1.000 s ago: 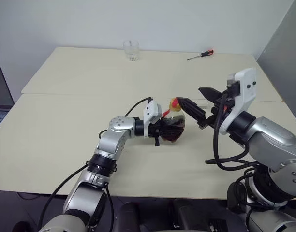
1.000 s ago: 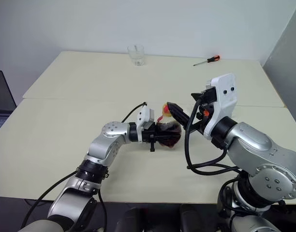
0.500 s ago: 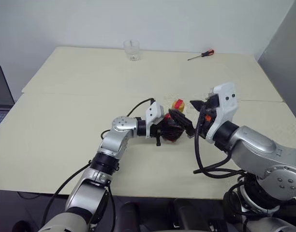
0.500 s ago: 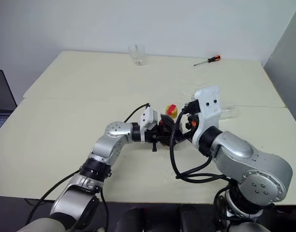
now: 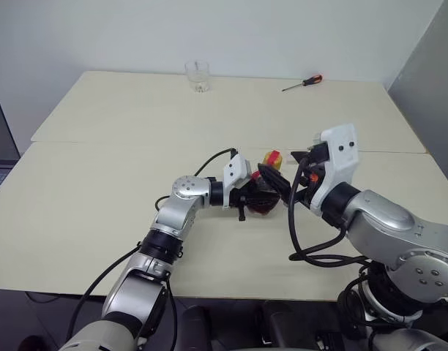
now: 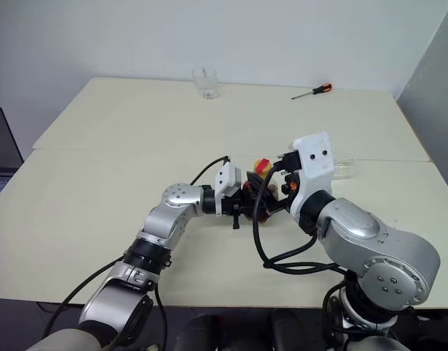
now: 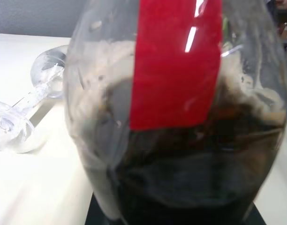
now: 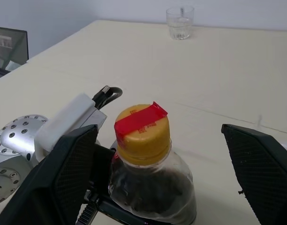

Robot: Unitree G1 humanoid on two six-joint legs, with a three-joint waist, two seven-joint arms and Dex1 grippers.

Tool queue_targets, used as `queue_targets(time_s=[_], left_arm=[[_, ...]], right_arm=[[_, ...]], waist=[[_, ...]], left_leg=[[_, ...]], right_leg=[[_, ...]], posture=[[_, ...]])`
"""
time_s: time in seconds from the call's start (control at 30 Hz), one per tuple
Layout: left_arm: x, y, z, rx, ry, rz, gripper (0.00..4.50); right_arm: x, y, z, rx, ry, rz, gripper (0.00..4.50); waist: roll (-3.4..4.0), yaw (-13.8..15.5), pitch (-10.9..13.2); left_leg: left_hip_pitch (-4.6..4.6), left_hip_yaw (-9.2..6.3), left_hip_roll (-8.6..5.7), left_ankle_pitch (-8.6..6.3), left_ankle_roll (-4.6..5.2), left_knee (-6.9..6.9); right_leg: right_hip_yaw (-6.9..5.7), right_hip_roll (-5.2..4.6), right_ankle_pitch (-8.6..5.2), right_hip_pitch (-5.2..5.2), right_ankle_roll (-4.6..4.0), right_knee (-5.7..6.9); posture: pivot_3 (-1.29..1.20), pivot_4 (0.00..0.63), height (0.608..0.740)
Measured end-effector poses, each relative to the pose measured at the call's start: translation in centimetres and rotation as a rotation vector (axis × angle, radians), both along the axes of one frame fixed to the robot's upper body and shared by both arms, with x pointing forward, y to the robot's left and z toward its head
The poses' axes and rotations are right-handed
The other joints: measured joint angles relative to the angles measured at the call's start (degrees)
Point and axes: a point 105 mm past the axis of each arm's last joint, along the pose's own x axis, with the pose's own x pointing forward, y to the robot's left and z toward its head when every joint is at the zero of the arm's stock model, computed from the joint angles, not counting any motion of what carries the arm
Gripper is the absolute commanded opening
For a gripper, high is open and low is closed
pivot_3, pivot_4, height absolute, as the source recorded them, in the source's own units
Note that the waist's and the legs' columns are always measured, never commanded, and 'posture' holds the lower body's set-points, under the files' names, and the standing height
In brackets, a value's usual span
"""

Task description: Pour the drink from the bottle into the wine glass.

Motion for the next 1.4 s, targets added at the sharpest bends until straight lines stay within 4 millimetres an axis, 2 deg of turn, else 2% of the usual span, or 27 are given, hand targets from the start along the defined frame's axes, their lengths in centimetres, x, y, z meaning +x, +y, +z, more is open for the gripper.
queue_targets(time_s=[0.1, 0.53, 0.63, 0.83, 1.07, 1.23, 1.4], left_arm=[[0.0, 0.0, 0.0, 0.001, -0.001, 0.001, 0.79], [0.1, -0.1, 0.0, -0.002, -0.003, 0.015, 0.79], [0.2, -0.1, 0.0, -0.001, -0.003, 0.016, 0.79], [0.2, 0.0, 0.0, 0.002, -0.007, 0.019, 0.79], [0.2, 0.0, 0.0, 0.0, -0.009, 0.022, 0.79], [-0.2, -0.3, 0.5, -0.004, -0.033, 0.004, 0.79], [-0.7, -0.4, 0.8, 0.004, -0.059, -0.012, 0.79]], right_arm=[[0.1, 0.1, 0.5, 0.003, -0.017, 0.001, 3.89], [0.1, 0.4, 0.3, 0.004, -0.009, 0.008, 3.85], [0.1, 0.6, 0.3, 0.014, -0.006, 0.008, 3.34], [0.0, 0.9, 0.3, 0.024, -0.004, 0.024, 1.2], [0.1, 0.6, 0.5, -0.034, -0.02, 0.082, 1.18], [0.0, -0.4, 1.3, -0.129, -0.056, 0.282, 1.18], [0.6, -1.2, 1.8, -0.255, -0.1, 0.57, 1.18]], waist=[[0.0, -0.11, 0.0], [0.0, -0.15, 0.0], [0.0, -0.15, 0.0], [0.0, -0.17, 0.0], [0.0, -0.16, 0.0], [-0.01, -0.14, 0.02], [-0.01, -0.17, 0.04]], left_leg=[[0.0, -0.01, 0.0, 0.0, 0.0, 0.0], [0.0, 0.0, 0.01, 0.0, 0.0, 0.0], [0.0, 0.0, 0.01, 0.0, 0.0, 0.0], [0.0, -0.01, 0.01, 0.0, 0.0, 0.0], [-0.01, 0.01, -0.02, 0.0, 0.0, 0.0], [-0.02, 0.02, -0.08, 0.0, 0.01, -0.02], [0.04, 0.0, -0.1, -0.01, 0.02, -0.07]], right_leg=[[-0.02, 0.0, 0.0, 0.0, 0.0, 0.0], [-0.01, 0.0, 0.0, 0.0, 0.0, 0.0], [-0.01, 0.0, 0.0, 0.0, 0.0, 0.0], [-0.01, 0.0, 0.0, 0.0, 0.0, 0.0], [-0.01, -0.01, 0.0, 0.0, 0.0, -0.02], [0.02, -0.03, 0.0, 0.0, 0.0, -0.08], [0.03, 0.0, -0.01, 0.0, 0.01, -0.08]], posture=[[0.0, 0.15, 0.74], [0.0, 0.15, 0.74], [0.0, 0.15, 0.74], [0.0, 0.15, 0.74], [0.0, 0.15, 0.74], [0.0, 0.15, 0.74], [0.0, 0.15, 0.74]])
